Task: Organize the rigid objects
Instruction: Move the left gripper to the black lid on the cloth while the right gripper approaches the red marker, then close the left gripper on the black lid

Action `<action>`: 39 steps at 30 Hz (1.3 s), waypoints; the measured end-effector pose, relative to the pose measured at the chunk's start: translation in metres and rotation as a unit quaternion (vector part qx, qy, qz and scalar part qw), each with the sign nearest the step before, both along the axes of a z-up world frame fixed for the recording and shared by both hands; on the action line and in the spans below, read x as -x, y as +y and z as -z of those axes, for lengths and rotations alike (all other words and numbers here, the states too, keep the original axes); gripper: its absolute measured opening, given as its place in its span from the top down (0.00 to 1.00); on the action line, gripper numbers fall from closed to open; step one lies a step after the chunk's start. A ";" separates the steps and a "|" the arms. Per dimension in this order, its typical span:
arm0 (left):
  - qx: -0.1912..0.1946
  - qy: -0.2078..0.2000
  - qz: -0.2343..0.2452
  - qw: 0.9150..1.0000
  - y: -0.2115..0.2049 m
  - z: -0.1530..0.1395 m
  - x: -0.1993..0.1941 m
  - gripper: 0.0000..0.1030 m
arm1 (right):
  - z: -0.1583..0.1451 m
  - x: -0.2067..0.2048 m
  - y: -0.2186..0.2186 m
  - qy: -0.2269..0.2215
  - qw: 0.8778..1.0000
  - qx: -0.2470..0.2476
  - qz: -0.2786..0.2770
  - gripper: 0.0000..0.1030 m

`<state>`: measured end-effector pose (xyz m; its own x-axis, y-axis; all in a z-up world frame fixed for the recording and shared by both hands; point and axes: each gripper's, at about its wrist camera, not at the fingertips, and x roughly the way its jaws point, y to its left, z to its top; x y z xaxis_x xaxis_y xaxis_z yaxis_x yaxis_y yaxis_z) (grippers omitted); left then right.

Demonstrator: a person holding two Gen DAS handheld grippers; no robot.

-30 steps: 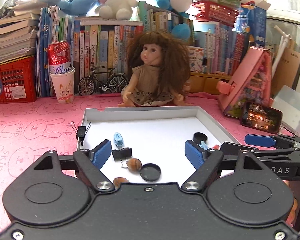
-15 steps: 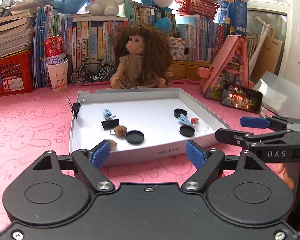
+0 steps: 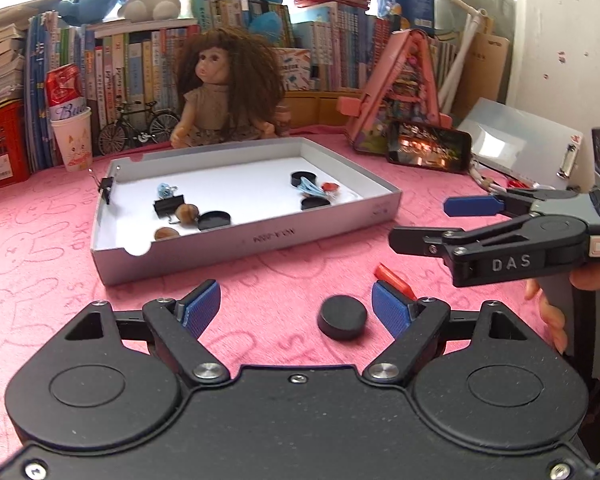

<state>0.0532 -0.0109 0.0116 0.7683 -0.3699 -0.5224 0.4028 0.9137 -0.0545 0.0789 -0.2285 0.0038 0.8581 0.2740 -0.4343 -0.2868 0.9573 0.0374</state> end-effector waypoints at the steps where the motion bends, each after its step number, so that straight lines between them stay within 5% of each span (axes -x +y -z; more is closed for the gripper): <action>1: -0.001 0.001 0.004 1.000 -0.001 0.001 0.001 0.22 | 0.001 0.001 -0.001 0.001 1.000 0.000 0.001 0.03; 19: -0.004 0.015 0.015 1.000 -0.019 0.018 0.000 0.56 | 0.010 0.011 -0.009 0.015 1.000 0.003 0.005 0.02; 26: 0.013 0.017 0.005 1.000 -0.019 0.018 -0.005 0.83 | 0.018 0.019 -0.005 0.026 0.999 0.006 -0.021 0.02; 39: 0.008 0.012 -0.010 1.000 -0.013 0.016 -0.005 0.84 | 0.022 0.022 0.008 0.017 0.996 0.083 -0.007 0.07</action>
